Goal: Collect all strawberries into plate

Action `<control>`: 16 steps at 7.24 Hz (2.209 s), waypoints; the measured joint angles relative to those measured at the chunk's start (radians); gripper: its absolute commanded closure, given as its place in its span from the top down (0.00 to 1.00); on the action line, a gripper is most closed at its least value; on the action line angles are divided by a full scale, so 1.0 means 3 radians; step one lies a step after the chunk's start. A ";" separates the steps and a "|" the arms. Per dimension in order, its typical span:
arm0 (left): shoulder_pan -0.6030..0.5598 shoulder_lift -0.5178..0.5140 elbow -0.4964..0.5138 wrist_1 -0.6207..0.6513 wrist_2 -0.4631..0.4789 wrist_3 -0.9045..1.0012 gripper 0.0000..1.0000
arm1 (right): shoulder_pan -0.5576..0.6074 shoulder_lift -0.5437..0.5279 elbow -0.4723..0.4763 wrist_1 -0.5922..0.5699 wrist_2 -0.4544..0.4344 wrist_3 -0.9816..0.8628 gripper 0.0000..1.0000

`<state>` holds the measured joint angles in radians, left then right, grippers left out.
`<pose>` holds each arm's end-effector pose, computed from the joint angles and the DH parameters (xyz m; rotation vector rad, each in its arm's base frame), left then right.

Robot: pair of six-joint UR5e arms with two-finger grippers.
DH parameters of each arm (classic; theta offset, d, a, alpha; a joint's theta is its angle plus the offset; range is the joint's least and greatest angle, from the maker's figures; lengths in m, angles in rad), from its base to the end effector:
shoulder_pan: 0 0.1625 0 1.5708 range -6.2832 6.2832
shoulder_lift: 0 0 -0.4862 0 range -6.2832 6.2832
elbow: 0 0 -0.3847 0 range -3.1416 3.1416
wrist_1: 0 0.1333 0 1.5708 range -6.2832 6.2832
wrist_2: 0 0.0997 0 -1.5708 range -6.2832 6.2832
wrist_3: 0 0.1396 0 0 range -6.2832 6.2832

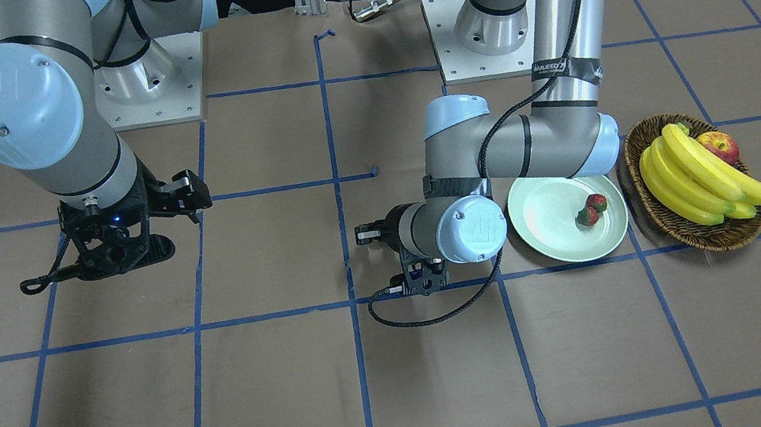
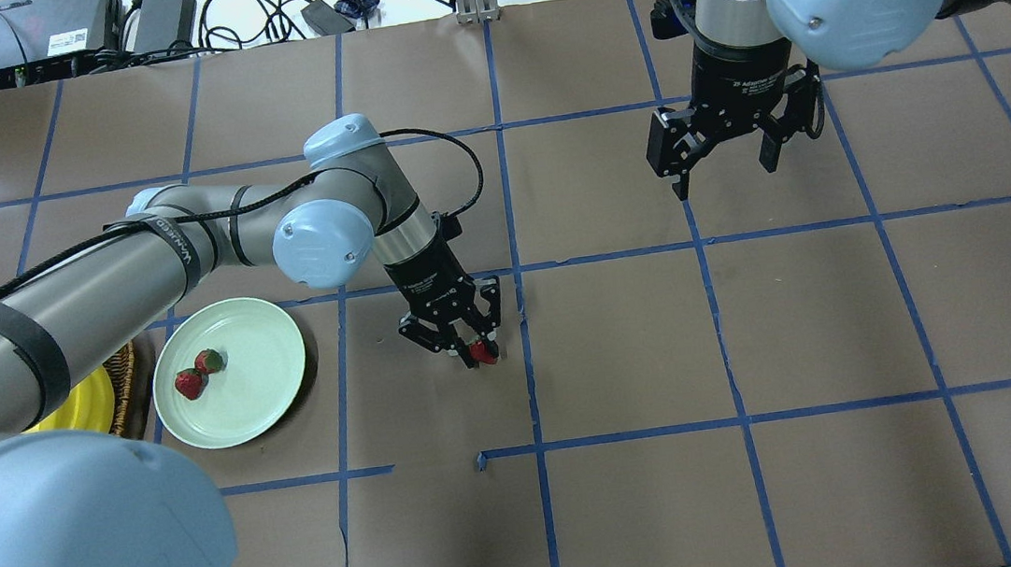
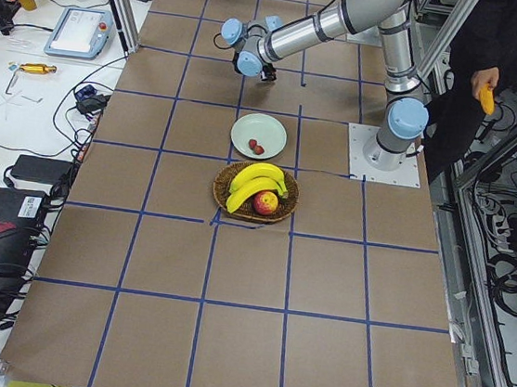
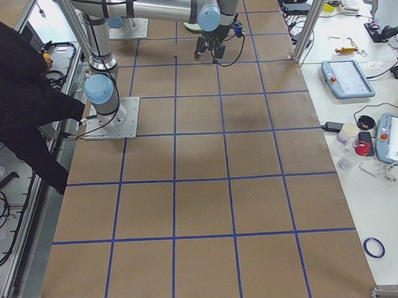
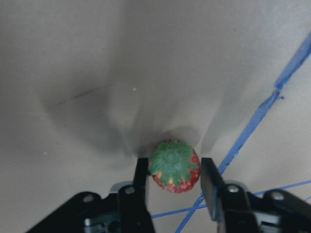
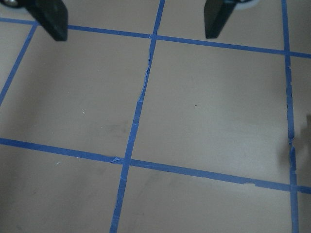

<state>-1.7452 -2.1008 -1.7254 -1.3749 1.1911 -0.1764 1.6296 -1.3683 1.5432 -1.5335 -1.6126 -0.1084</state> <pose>-0.2813 -0.5302 0.1774 0.1347 -2.7546 -0.7687 0.1593 -0.5363 0.4145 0.2647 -3.0763 -0.3303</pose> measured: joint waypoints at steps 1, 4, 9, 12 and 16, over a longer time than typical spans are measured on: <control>-0.0001 0.0057 0.0044 0.0000 0.0173 -0.0011 0.00 | -0.0001 0.0000 0.0000 -0.0004 -0.0002 -0.0007 1.00; 0.0081 0.0269 0.0180 -0.0243 0.0812 0.0183 0.00 | -0.0035 -0.0001 -0.0005 -0.0004 -0.0008 -0.0010 1.00; 0.0872 0.0386 0.0120 -0.0635 0.1927 0.1377 0.42 | -0.0083 -0.0005 -0.0013 0.0008 -0.0006 -0.0012 1.00; 0.1074 0.0351 -0.0036 -0.0565 0.2057 0.1532 1.00 | -0.0084 -0.0005 -0.0011 0.0009 -0.0004 -0.0012 1.00; 0.0985 0.0598 0.0299 -0.0498 0.1886 0.1409 1.00 | -0.0084 -0.0009 -0.0050 0.0011 0.0003 0.0014 1.00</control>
<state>-1.4498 -1.9215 -1.6356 -1.5244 1.7570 0.2462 1.6046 -1.3709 1.5282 -1.5300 -1.6117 -0.1042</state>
